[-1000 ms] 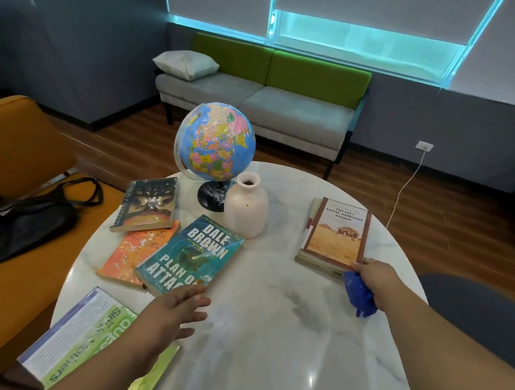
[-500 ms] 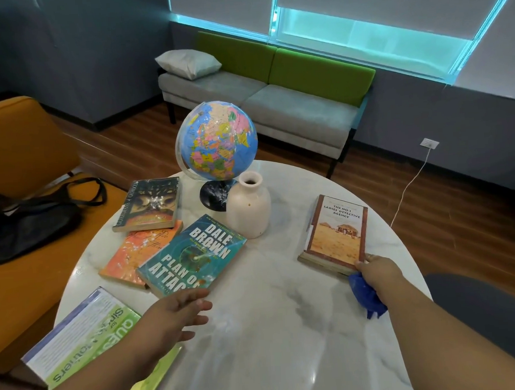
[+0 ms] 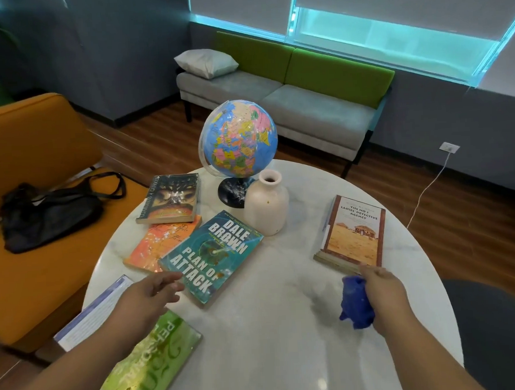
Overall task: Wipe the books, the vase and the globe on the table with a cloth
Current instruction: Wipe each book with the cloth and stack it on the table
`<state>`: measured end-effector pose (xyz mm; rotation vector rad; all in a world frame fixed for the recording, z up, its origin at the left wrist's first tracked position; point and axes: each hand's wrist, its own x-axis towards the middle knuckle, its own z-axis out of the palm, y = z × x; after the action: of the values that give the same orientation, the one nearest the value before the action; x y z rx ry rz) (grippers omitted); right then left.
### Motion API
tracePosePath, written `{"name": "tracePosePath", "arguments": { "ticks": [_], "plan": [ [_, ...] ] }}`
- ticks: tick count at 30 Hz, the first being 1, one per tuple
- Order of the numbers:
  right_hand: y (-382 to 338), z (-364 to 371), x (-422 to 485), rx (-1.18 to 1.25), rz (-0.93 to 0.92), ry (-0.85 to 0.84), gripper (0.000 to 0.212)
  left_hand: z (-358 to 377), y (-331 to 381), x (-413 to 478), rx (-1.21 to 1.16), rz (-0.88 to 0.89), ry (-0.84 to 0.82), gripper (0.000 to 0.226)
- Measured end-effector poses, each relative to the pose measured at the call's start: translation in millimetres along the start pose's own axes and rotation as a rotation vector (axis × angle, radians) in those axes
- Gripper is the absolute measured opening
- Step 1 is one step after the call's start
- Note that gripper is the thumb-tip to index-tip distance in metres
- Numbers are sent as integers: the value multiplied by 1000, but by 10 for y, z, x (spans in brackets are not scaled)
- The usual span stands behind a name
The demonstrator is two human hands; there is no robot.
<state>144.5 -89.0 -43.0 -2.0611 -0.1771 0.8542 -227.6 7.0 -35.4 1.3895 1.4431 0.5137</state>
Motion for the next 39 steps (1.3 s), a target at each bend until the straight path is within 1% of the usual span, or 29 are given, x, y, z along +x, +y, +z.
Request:
{"name": "tracePosePath", "arguments": {
  "ticks": [1, 3, 5, 6, 8, 10, 11, 12, 14, 15, 16, 18, 22, 27, 30, 32, 34, 39],
  "plan": [
    [18, 74, -106, 35, 9, -73, 10, -43, -44, 18, 2, -8, 20, 18],
    [88, 233, -267, 28, -28, -197, 10, -99, -121, 67, -24, -38, 47, 17],
    [176, 363, -387, -19, -50, -271, 10, -110, -156, 149, -80, -97, 95, 19],
    [219, 411, -437, -40, -51, -299, 8, -110, -168, 210, -102, -134, 129, 23],
    [277, 480, -525, -67, -43, -337, 7, -108, -167, 377, -127, -217, 176, 40],
    [324, 520, -582, -80, -45, -354, 8, -99, -148, 548, -193, -305, 171, 55],
    [339, 523, -612, -89, -46, -357, 8, -86, -142, 618, -220, -350, 159, 59],
    [355, 512, -625, -97, -44, -354, 9, -69, -133, 672, -230, -393, 144, 57],
    [364, 464, -657, -100, -33, -345, 10, -37, -94, 701, -266, -452, 96, 38],
    [363, 424, -672, -89, -21, -345, 10, -11, -81, 709, -299, -458, 67, 27],
    [362, 387, -679, -70, -5, -348, 9, 10, -78, 714, -330, -457, 47, 22],
    [380, 314, -671, -40, 23, -336, 10, 46, -58, 715, -371, -446, 37, 24],
    [436, 225, -636, -34, 36, -295, 10, 130, -97, 751, -472, -418, 110, 44],
    [459, 170, -634, -23, 34, -285, 10, 257, -113, 624, -493, -375, 116, 26],
    [443, 130, -616, -14, 32, -267, 10, 222, -117, 462, -503, -314, 101, 25],
    [433, 100, -608, 2, 38, -254, 9, 193, -109, 284, -495, -296, 62, 19],
    [422, 68, -601, 15, 37, -240, 10, 185, -80, 71, -459, -271, -15, 11],
    [349, -57, -578, 91, 11, -189, 9, 356, -53, -251, -329, -251, -204, 18]
  ]
}}
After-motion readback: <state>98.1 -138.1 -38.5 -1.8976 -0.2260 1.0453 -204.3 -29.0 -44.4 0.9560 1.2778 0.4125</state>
